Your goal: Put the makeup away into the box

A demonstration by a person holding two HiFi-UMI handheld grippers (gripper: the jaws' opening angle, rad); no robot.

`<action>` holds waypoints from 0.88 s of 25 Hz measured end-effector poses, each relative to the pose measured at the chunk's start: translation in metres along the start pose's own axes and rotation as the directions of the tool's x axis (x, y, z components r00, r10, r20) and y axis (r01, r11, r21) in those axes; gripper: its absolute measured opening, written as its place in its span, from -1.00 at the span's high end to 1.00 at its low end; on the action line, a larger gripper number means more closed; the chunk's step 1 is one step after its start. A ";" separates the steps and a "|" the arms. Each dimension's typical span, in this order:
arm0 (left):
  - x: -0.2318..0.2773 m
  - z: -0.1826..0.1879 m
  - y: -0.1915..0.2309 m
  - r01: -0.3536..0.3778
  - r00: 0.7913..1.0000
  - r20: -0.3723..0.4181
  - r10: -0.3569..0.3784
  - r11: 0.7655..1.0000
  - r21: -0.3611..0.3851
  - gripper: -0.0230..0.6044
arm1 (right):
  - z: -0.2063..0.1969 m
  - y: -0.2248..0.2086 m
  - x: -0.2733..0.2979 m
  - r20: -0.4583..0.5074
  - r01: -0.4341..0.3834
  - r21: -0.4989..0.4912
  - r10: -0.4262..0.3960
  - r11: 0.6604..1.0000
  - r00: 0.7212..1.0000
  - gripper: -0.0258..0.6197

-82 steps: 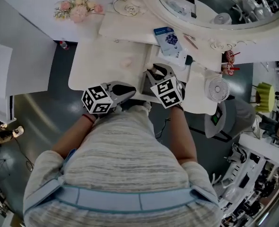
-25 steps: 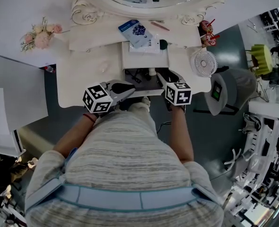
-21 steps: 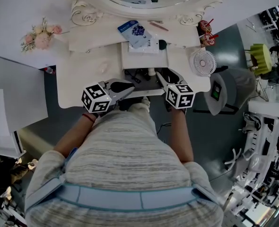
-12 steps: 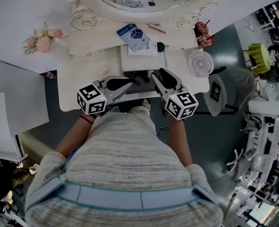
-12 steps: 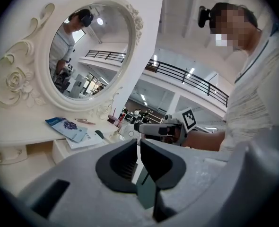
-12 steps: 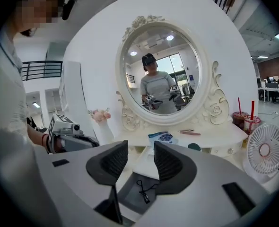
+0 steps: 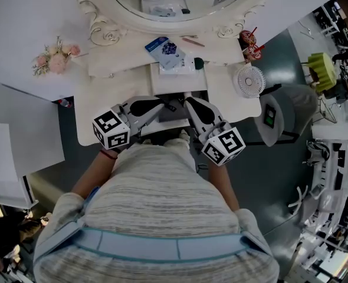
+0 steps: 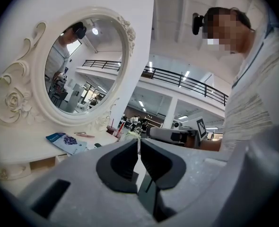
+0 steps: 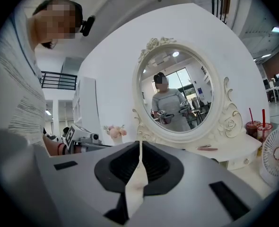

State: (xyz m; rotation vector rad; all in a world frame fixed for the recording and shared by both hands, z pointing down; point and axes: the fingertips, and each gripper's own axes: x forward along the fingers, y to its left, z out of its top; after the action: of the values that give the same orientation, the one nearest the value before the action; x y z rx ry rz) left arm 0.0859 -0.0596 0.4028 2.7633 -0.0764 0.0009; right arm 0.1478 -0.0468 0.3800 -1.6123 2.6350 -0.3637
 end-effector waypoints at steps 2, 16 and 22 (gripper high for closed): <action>-0.001 -0.001 0.001 -0.004 1.000 -0.002 0.004 1.000 0.003 0.87 | 0.001 0.007 0.001 0.009 -0.003 -0.005 0.003 1.000 1.000 0.86; -0.005 -0.003 -0.007 0.000 1.000 -0.003 0.000 1.000 0.025 0.87 | 0.000 0.038 0.015 -0.022 -0.041 -0.075 0.040 0.996 0.999 0.89; -0.007 -0.004 -0.006 -0.003 1.000 -0.004 0.003 1.000 0.022 0.87 | -0.002 0.042 0.019 -0.044 -0.066 -0.084 0.062 0.994 0.997 0.90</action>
State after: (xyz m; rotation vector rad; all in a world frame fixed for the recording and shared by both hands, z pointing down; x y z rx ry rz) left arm 0.0795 -0.0522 0.4044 2.7853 -0.0798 0.0076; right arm 0.1017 -0.0448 0.3747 -1.5551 2.7616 -0.2881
